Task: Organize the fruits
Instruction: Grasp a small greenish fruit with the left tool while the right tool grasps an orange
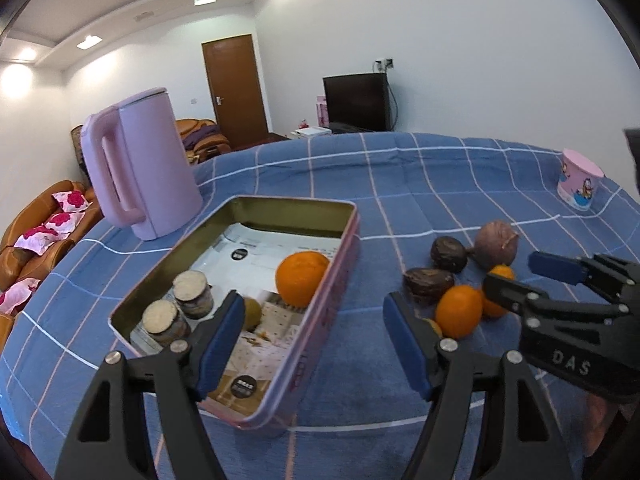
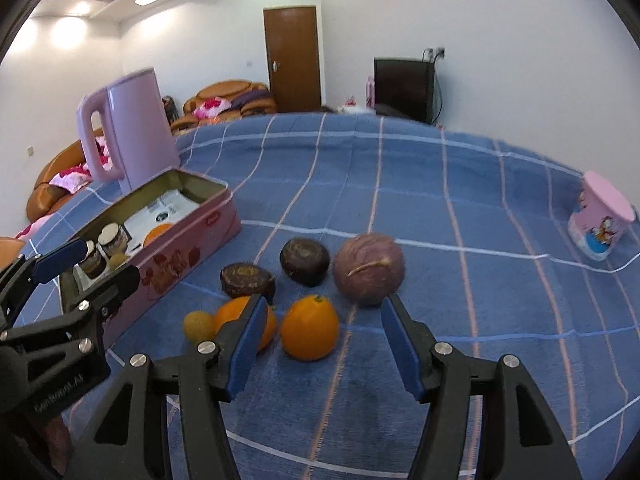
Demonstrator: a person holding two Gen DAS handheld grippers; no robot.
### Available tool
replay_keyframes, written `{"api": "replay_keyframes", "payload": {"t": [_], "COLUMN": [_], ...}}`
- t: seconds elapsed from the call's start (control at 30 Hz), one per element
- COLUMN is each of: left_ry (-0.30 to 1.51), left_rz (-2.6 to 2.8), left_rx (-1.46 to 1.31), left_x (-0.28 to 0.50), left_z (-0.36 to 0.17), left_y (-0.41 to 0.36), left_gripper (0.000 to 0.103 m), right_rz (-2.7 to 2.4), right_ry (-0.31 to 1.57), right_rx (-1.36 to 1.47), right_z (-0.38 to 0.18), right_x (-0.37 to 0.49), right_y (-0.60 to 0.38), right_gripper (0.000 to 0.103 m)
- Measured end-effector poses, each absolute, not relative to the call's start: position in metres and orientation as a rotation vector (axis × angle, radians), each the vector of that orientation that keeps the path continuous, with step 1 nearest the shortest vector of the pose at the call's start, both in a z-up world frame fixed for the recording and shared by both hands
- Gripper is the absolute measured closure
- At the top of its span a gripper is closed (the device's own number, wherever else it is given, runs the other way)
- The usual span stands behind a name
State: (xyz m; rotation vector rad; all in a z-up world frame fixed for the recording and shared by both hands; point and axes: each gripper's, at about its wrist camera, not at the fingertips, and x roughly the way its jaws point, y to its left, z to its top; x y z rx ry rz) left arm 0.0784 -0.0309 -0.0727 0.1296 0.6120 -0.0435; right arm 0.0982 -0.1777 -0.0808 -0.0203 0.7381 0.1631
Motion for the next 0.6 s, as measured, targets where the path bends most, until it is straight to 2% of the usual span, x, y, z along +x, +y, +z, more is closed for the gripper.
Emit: {"api": "replay_keyframes", "payload": {"t": [0.17,0.27,0.3,0.37,0.6], "left_ry": [0.625,0.643,0.647,0.669,0.727], "left_rz": [-0.105,-0.142,-0.158,-0.189,-0.241], "left_rx": [0.141,0.179,0.192,0.2,0.212], "left_x": [0.078,0.077,0.077,0.078,0.085], "left_z": [-0.073,-0.076,-0.077,-0.08,-0.087], "left_y": [-0.041,-0.054,-0.058,-0.064,-0.072], "left_gripper": [0.031,0.041,0.042,0.045,0.053], "right_rz": [0.194,0.207,0.215,0.239,0.197], "right_ry": [0.789,0.819,0.825,0.829,0.763], "right_rx": [0.043,0.05,0.05,0.064,0.091], "right_z": [-0.088,-0.092,-0.093,-0.093,-0.084], "right_x": [0.106,0.11,0.11,0.11,0.1], "right_y": [-0.184,-0.183,-0.182,-0.183,-0.192], "right_gripper": [0.051,0.059,0.06,0.068,0.069]}}
